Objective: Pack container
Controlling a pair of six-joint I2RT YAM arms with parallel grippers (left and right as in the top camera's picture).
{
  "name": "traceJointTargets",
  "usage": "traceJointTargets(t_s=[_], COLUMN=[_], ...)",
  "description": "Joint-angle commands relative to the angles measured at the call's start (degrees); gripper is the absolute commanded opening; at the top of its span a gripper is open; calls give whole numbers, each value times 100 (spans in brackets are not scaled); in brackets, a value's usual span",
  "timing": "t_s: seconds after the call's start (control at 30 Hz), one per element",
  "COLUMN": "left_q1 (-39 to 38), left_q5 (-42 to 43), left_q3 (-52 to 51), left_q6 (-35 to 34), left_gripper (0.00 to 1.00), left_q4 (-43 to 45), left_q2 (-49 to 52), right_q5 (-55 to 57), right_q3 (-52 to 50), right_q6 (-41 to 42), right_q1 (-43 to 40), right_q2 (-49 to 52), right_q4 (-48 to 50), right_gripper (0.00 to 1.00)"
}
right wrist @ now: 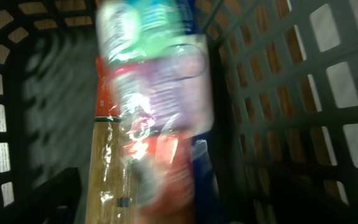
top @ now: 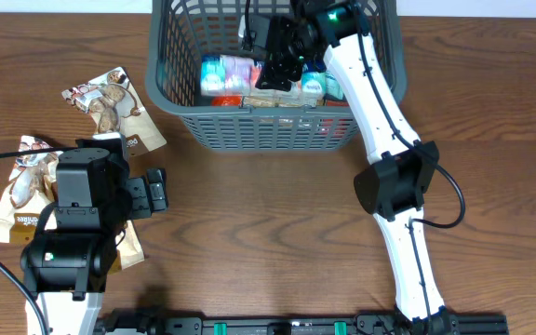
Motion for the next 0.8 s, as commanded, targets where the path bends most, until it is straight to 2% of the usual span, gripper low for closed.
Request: traceJointTargets(t_s=[0.0,0.03,0.17,0.27,0.3,0.43,0.5,0.57,0.67,0.77], left_q1=[26,26,26,28,35,267,533,811,1231,1537], left_q5=[-70,-70,-70,-85,-181,-260,-260,-260,-258,-251], left_q3=[96,96,96,96,109,686,1416,2245,3683,4964], left_q6=[-9,-9,-9,280,251,-101,-144,-140,-140,-142], left_gripper=[99,98,99,99,99,98,98,98,98,98], left_q4=[-13,-13,11,-61,-98,-643,-1207,-1764,-2551,-3053], left_q2=[4,4,7,4,4,197,560,1062,2044,3029], right_q5=[-101,-101,-94,153,372,1818,2035,1777,1248,1137], right_q3=[146,157,166,166,166,166,164,144,-35,-354], right_q6=[111,111,111,409,734,3049,4026,4487,4612,4616], right_q1=[-52,-59,-227,-551,-697,-1657,-2262,-2769,-3340,-3554], right_q2=[-680,-839,-1891,-2618,-2820,-3392,-3477,-3458,-3283,-3014], right_q4=[0,22,188,254,319,361,17,-428,-1058,-1438], right_gripper=[86,87,99,99,99,99,99,99,99,99])
